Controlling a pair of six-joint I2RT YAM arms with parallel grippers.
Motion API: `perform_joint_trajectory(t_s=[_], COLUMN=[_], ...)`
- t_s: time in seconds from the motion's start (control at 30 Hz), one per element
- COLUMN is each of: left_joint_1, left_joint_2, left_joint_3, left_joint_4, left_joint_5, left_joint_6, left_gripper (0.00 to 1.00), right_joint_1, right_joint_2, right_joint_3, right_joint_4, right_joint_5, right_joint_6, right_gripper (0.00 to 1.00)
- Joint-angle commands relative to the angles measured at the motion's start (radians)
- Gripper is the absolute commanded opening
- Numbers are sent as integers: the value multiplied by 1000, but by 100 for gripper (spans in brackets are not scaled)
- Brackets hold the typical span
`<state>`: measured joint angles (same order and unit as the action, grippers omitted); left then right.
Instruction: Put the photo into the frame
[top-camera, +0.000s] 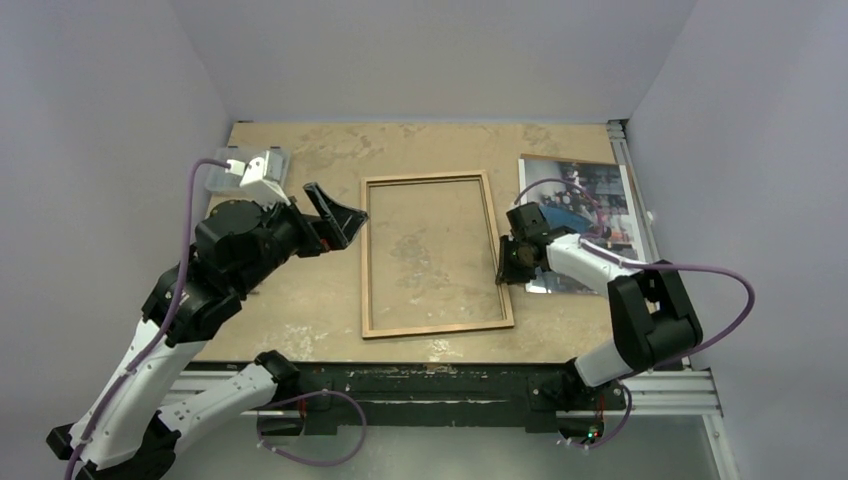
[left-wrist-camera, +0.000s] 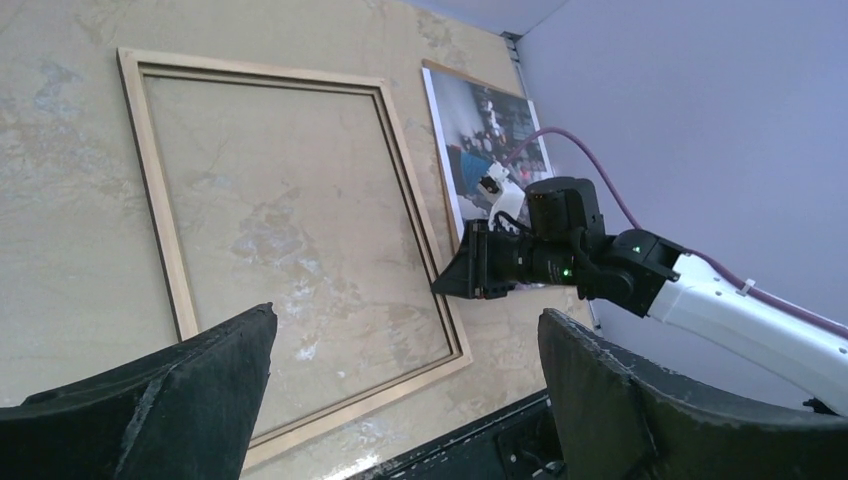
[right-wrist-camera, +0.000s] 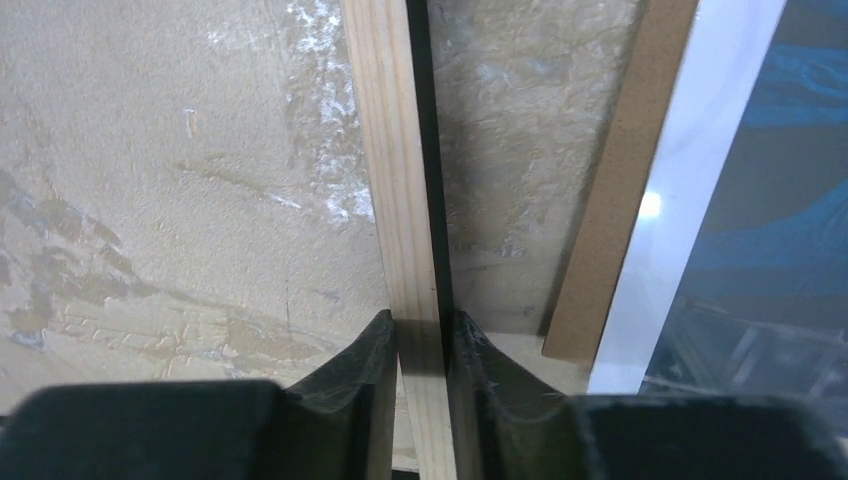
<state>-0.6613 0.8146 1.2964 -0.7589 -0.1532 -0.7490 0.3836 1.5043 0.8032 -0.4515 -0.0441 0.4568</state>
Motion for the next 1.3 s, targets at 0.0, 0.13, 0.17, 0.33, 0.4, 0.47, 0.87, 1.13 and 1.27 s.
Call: perform_joint_trajectory(t_s=[0.0,0.13,0.17,0.33,0.4,0.47,0.87,1.13,1.27], left_joint_1=[5,5,5,5,5,5,5,5,5], left_joint_2=[9,24,27,36,40,43,74,90,86], left_joint_3=[-43,-32,-31,-30,-30,-28,-9,1,-1], left_joint_4=[16,15,23,33,31,24,-17,-34,-35], left_joint_5=[38,62,74,105,105,101,85,95,96], left_joint_6=[-22,-21,-21,-21,-19,-17,-14,-7,-2], left_gripper=[100,100,100,100,100,100,100,100,100], right_joint_1=[15,16,17,18,19,21,49,64,64], right_joint_2=[75,109,116,185,216,244,348,336,279], right_joint_3=[0,71,94,212,257,293,407,414,408], right_joint_4=[-11,-22,-28,-52,-63,-68,-78,-87,-97], right_joint_5=[-28,-27,-24,-12,-2,0,41,47,47], right_joint_6=[50,66,70,64,59,56,-14,-19,-17], right_gripper=[15,4,1,0,0,0,0,15,43])
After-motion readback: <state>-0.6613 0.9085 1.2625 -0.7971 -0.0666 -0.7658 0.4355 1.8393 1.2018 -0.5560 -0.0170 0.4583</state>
